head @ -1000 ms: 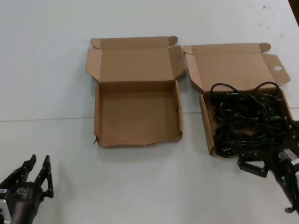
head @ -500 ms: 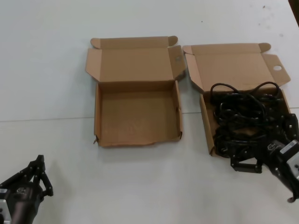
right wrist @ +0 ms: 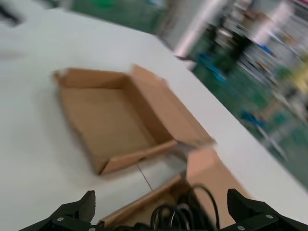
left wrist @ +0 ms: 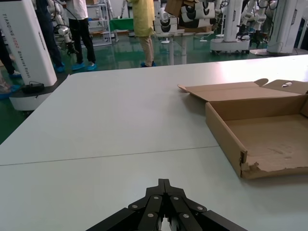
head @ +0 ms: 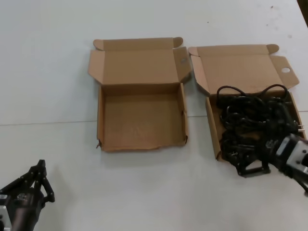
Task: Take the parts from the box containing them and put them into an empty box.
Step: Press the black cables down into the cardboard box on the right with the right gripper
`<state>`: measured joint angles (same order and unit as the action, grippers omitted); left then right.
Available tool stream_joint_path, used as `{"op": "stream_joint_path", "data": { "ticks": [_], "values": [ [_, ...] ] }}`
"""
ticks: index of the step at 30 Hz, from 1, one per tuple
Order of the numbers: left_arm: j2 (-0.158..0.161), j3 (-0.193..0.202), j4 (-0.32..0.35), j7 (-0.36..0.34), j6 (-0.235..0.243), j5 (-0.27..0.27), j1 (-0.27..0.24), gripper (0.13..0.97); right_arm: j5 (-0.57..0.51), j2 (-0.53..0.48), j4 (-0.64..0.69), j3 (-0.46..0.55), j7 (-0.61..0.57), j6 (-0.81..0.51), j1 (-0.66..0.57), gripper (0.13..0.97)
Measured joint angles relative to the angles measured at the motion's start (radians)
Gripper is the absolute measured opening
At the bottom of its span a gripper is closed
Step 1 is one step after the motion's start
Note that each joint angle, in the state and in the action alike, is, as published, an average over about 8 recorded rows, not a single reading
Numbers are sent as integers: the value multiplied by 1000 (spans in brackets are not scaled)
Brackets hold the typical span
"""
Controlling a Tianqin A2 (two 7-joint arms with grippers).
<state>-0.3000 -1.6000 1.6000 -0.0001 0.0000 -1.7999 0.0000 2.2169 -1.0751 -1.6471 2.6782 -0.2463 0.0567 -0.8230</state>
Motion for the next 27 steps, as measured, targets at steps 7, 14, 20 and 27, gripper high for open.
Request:
{"op": "stream_joint_path", "data": {
  "ticks": [7,14,20,27],
  "values": [
    [0,0,0,0,0,0,0,157,-321,-5,69,65,0,-239,-163,966],
    [0,0,0,0,0,0,0,157,-621,42,128,0,0,-452,-217,966],
    [0,0,0,0,0,0,0,156,-859,142,166,-234,0,-664,-146,966],
    [0,0,0,0,0,0,0,156,-1113,293,199,-527,0,-906,-56,956]
  ]
}}
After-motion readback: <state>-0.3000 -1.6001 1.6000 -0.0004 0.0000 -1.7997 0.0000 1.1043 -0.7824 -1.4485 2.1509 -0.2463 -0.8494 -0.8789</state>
